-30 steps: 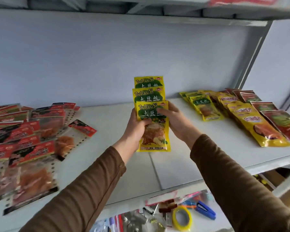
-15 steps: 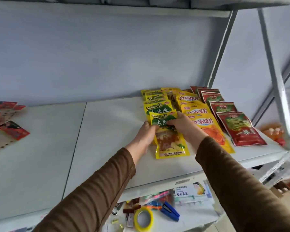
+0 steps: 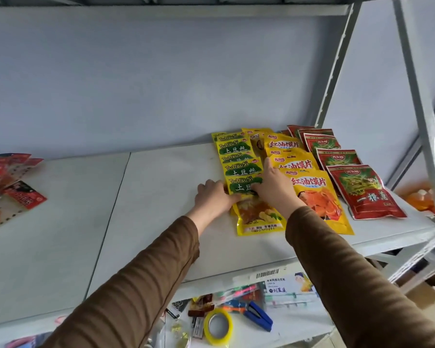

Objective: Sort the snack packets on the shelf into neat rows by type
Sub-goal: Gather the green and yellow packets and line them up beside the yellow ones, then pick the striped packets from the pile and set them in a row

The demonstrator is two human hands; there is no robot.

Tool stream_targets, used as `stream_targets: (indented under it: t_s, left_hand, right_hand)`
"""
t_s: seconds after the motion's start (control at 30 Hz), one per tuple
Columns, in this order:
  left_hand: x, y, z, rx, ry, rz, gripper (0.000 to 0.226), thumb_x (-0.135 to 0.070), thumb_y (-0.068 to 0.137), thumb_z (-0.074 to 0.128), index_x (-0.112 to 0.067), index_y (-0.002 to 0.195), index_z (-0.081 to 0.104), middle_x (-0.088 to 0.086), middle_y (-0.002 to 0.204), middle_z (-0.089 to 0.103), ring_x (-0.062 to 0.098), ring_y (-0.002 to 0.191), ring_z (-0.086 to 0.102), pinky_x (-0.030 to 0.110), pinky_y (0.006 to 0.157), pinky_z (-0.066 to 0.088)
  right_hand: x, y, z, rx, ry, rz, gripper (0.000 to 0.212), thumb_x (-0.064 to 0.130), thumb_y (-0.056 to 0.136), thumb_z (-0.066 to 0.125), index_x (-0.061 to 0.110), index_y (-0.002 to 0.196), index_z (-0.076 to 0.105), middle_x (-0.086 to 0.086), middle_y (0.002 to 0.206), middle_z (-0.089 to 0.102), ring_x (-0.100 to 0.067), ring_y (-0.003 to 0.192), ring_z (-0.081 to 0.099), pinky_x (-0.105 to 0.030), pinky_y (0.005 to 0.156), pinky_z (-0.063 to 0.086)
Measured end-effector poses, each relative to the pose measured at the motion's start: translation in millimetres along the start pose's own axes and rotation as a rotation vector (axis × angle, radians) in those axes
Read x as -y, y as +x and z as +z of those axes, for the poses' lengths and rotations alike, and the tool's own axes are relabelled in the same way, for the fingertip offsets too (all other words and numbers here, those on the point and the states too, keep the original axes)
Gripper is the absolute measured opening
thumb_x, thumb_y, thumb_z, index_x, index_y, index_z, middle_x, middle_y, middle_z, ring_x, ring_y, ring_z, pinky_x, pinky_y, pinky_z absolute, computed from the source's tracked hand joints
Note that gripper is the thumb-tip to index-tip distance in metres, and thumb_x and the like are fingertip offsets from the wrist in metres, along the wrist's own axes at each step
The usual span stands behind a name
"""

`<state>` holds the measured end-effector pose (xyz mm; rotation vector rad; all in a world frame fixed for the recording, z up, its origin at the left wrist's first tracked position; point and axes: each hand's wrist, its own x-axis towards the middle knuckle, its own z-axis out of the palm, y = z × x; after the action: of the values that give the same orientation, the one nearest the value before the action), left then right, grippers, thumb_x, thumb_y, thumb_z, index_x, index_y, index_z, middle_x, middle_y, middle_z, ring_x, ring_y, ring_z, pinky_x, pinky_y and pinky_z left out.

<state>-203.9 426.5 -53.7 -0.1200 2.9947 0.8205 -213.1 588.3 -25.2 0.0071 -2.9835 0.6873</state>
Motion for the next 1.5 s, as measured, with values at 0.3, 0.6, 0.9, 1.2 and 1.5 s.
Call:
stream_targets:
  t_s: [0.3,0.6,0.9,1.2,1.5]
  left_hand:
    - [33,-42,-35,-0.199,-0.140,0.197,0.064,-0.045,0.096,0.062,-0.013,0.148,0.043,0.011,0.145,0.048,0.030,0.137,0.037,0.041,0.109,0.036]
    - [167,-123,-109,-0.478,0.013,0.129,0.048,-0.031,0.092,0.072,-0.011,0.135,0.062,0.010,0.144,0.054,0.029,0.141,0.038,0.038,0.115,0.034]
    - [303,-192,-185,-0.461,0.043,0.099,0.042,-0.037,0.095,0.067,-0.021,0.134,0.063,0.003,0.150,0.048,0.021,0.144,0.032,0.035,0.117,0.026]
    - [395,-234,-231,-0.452,0.010,0.093,0.036,-0.033,0.094,0.067,-0.020,0.127,0.065,-0.001,0.139,0.056,0.020,0.135,0.039,0.030,0.110,0.028]
    - [449,-242,-271,-0.547,0.007,0.006,0.036,-0.024,0.096,0.066,-0.021,0.132,0.062,-0.004,0.141,0.054,0.019,0.137,0.041,0.040,0.114,0.033]
  right_hand:
    - [44,-33,-6,-0.318,0.018,-0.262,0.056,0.030,0.093,0.063,0.019,0.145,0.046,-0.006,0.146,0.048,-0.032,0.131,0.037,-0.041,0.104,0.037]
    - [152,-95,60,-0.116,0.156,-0.565,0.038,0.031,0.094,0.064,0.023,0.131,0.062,0.000,0.139,0.055,-0.027,0.129,0.040,-0.043,0.103,0.040]
    - [302,-161,133,-0.083,0.262,-0.670,0.032,0.027,0.094,0.064,0.022,0.126,0.066,0.000,0.132,0.059,-0.024,0.124,0.044,-0.033,0.099,0.041]
    - [403,-206,186,0.021,0.266,-0.692,0.032,0.029,0.095,0.062,0.024,0.126,0.064,0.003,0.126,0.063,-0.021,0.117,0.047,-0.032,0.092,0.042]
    - [471,-196,220,0.257,0.252,-0.639,0.073,0.040,0.094,0.062,0.029,0.155,0.023,-0.004,0.142,0.052,-0.025,0.126,0.050,-0.040,0.105,0.042]
